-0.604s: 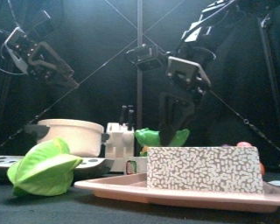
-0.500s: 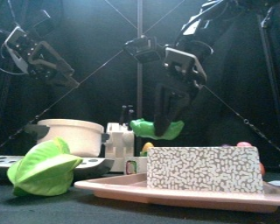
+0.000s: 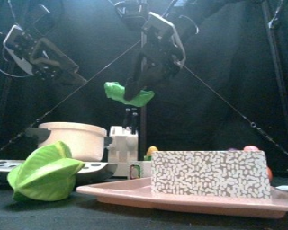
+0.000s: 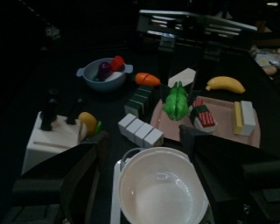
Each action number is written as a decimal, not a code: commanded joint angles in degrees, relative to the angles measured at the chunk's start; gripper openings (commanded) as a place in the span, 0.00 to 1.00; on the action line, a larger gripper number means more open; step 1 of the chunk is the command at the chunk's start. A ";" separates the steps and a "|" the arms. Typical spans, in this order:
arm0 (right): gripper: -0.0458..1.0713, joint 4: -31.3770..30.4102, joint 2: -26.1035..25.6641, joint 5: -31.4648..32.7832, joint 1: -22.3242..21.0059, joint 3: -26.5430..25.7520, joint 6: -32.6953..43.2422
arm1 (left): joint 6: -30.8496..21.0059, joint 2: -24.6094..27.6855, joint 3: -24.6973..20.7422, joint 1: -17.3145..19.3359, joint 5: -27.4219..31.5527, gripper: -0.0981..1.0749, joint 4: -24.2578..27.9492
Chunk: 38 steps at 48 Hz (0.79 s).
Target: Hand over pea
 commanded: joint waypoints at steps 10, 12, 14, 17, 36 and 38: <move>0.66 -2.11 -1.05 -3.60 -0.26 -2.46 0.00 | 0.09 4.39 -3.25 -1.32 -1.23 0.92 3.08; 0.66 -2.20 -0.97 -4.31 -0.26 -2.46 0.00 | 0.09 5.01 -3.60 -1.32 -1.67 0.92 3.52; 0.66 -2.29 -0.79 -4.83 -0.26 -2.46 0.00 | 0.09 5.45 -3.78 -1.32 -2.29 0.92 3.87; 0.66 -2.37 -0.62 -5.45 -0.35 -2.46 0.00 | 0.09 6.15 -3.87 -1.32 -3.43 0.92 4.39; 0.66 -2.37 0.00 -6.06 -0.44 -2.81 0.00 | 0.00 13.36 -6.68 -3.60 -7.73 0.92 9.32; 0.66 -2.37 0.09 -5.98 -0.44 -2.81 -0.09 | 0.09 14.24 -7.03 -3.60 -7.82 0.92 9.40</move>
